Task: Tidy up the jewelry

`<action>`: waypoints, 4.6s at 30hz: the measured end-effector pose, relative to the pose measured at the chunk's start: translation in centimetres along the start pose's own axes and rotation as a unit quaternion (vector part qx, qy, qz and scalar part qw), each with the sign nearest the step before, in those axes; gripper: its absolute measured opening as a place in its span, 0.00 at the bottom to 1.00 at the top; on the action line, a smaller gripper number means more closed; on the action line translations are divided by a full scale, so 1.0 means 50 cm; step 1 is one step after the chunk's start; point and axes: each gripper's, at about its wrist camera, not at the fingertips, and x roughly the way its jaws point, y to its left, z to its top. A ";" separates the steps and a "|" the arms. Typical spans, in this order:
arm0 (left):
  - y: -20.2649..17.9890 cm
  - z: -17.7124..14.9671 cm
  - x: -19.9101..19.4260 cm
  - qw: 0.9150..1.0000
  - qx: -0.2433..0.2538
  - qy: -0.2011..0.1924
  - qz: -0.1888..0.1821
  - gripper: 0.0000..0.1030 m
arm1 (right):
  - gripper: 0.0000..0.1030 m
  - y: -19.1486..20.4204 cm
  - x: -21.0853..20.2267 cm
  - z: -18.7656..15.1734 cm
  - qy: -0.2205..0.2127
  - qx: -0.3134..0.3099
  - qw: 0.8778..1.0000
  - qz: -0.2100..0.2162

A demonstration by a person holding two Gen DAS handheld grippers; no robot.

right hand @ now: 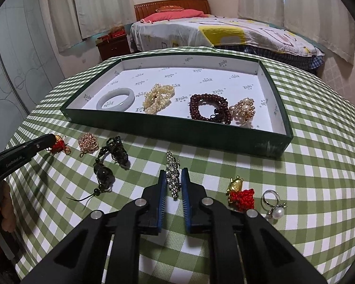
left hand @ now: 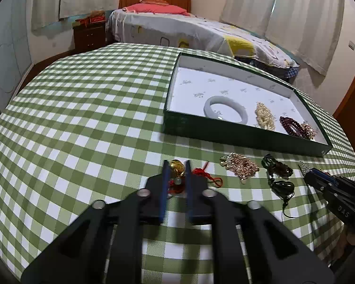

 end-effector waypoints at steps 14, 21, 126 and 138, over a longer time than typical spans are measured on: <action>0.000 -0.009 0.000 1.000 -0.024 0.009 -0.017 0.52 | 0.13 -0.007 -0.002 -0.001 -0.002 0.004 1.000 0.005; -0.023 -0.008 0.010 1.000 0.002 0.010 -0.010 0.52 | 0.13 -0.006 -0.002 -0.002 -0.002 0.004 1.000 0.005; -0.167 0.278 0.267 0.996 0.082 0.047 -0.001 0.15 | 0.13 -0.153 0.144 0.233 -0.007 0.032 0.998 -0.056; -0.163 0.277 0.268 0.996 0.075 0.045 -0.007 0.30 | 0.24 -0.156 0.142 0.230 -0.012 0.032 0.998 -0.055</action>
